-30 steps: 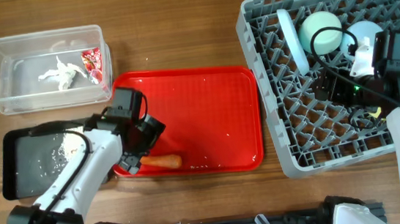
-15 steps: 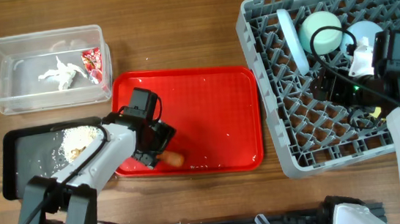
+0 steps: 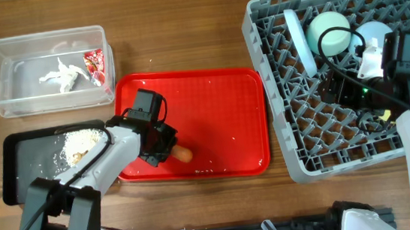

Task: Sort waste into correct bins and load items into the dishwasher rack
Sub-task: 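Grasp the carrot on the red tray with the left gripper, then drop the carrot onto the black tray with the left gripper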

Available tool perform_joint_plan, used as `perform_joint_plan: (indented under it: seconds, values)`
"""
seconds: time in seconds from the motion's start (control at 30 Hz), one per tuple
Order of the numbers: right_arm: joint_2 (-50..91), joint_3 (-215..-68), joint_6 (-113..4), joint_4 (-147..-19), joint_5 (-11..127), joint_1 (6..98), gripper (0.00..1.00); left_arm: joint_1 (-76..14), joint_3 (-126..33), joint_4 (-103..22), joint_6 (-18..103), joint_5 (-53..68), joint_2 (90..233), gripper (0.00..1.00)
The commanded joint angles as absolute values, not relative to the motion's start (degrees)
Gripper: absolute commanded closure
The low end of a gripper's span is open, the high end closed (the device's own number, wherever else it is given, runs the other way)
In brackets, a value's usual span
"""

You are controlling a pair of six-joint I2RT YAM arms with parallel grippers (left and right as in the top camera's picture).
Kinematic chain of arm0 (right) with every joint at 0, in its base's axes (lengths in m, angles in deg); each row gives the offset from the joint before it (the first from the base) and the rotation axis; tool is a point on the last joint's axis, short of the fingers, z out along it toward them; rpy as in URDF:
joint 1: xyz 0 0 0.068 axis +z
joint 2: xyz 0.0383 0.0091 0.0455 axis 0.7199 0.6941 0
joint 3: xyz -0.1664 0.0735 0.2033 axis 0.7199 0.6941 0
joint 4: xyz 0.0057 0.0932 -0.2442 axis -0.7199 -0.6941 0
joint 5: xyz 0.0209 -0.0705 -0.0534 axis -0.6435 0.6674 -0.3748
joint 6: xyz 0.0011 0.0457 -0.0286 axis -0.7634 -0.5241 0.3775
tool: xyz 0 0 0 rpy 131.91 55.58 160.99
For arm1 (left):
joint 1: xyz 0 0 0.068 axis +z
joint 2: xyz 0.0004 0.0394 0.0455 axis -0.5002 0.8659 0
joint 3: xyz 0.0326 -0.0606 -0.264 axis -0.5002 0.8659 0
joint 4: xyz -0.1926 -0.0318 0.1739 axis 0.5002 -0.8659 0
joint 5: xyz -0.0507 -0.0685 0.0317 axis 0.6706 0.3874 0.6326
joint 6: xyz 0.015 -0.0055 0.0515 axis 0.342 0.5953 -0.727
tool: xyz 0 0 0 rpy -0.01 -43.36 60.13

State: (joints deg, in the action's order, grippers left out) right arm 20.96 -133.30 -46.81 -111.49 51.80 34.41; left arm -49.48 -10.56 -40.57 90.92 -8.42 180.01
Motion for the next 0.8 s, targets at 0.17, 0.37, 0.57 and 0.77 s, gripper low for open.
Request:
perform_joint_plan:
  seconds: [0.17, 0.37, 0.57, 0.77]
  values:
    - [21.31, -133.98, -46.57, -111.38, 50.61, 34.30, 0.11, -43.99, -12.74, -47.63, 81.61, -13.47, 172.73, 0.86]
    - [21.31, -133.98, -45.65, -111.18, 50.61, 34.30, 0.11, -21.59, -13.97, -51.45, 73.65, -21.86, 153.48, 0.96]
    - [21.31, -133.98, -45.50, -111.01, 50.61, 34.30, 0.11, 2.76, -13.97, -47.34, 73.02, -35.35, 159.44, 0.96]
    - [21.31, -133.98, -45.50, -110.96, 50.61, 34.30, 0.11, 6.91, -13.95, -42.29, 73.00, -36.70, 181.08, 0.94]
